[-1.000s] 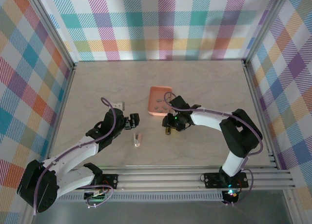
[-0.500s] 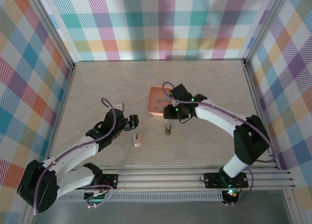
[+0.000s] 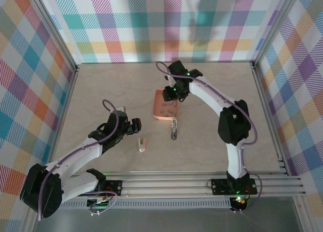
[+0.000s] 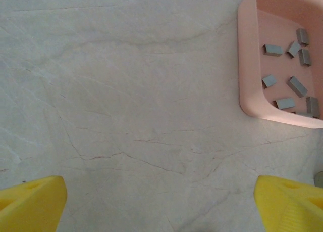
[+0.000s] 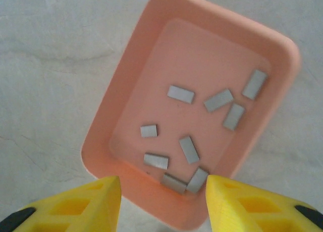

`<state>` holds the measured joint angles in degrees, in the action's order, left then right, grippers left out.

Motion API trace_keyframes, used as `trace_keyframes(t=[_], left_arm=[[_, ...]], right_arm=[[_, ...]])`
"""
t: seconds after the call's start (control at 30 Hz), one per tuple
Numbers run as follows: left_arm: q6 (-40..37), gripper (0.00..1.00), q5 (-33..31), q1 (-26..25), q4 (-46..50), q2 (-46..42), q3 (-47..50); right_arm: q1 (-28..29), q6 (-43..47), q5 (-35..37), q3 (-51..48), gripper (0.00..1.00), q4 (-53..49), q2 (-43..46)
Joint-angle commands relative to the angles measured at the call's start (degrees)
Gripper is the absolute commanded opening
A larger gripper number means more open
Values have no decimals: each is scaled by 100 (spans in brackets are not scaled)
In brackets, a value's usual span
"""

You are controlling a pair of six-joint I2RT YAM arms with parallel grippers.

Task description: Load the staples into the stapler

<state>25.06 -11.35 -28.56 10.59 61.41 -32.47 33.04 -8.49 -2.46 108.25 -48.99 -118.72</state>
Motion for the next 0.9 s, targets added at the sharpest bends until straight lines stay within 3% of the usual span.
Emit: trace_keyframes(t=[0.0, 0.2, 0.4, 0.67, 0.87], left_arm=[[-68, 95, 130, 85, 188, 84, -207], [-192, 95, 306, 140, 211, 227, -229], [-354, 95, 338, 149, 277, 380, -329], [-419, 95, 347, 149, 343, 595, -448], [-371, 95, 353, 149, 337, 670, -468]], right_arm=[[36, 1542, -349, 457, 49, -373, -345], [-145, 4923, -1250, 468, 49, -143, -731], [-389, 6750, -1738, 594, 49, -90, -1095], [-522, 7621, -1802, 1175, 48, -185, -1708], [-526, 7718, -1876, 1703, 48, -359, -2130]])
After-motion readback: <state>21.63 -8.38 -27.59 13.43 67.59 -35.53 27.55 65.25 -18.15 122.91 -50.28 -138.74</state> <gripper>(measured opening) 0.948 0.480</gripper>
